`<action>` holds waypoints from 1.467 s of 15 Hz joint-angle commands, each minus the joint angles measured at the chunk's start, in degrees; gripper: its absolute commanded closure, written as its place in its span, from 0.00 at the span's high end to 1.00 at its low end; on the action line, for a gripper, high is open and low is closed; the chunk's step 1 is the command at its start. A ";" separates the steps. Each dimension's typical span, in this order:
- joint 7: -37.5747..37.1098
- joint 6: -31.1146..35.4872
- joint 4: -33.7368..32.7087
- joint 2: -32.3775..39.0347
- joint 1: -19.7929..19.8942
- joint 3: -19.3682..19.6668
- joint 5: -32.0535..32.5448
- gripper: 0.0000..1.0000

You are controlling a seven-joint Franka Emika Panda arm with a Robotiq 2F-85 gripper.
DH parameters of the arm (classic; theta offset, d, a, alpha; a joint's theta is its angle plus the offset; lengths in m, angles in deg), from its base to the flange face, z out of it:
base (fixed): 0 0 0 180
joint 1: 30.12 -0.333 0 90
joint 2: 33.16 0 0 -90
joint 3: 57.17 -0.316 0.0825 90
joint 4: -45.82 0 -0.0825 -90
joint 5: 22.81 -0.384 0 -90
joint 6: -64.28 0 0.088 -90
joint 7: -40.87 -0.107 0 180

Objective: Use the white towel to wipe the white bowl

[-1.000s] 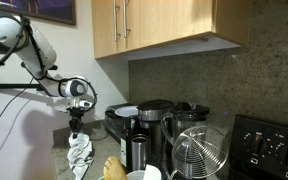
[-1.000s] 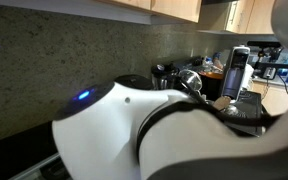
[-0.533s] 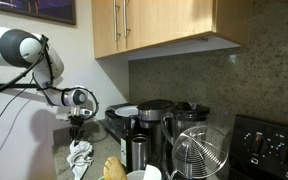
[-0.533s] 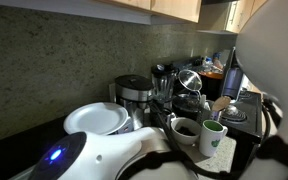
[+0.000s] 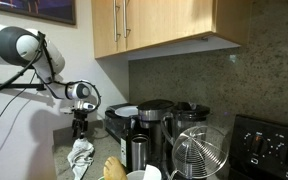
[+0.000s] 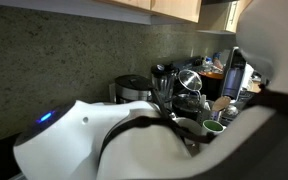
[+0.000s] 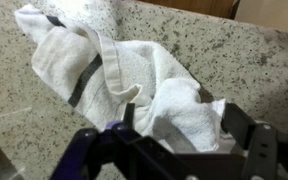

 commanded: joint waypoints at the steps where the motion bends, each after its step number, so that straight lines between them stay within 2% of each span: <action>1: 0.55 -7.09 -0.65 -4.69 0.89 -0.03 -2.66 1.00; 8: 0.03 -14.18 0.61 -12.10 4.47 0.22 -5.11 1.00; 14: 0.42 -15.62 2.70 -16.09 8.05 0.43 -8.02 1.00; 15: -0.01 -14.94 0.19 -13.15 7.33 -0.01 -5.97 1.00; 22: 0.00 -15.07 1.23 -14.19 8.11 0.03 -6.59 1.00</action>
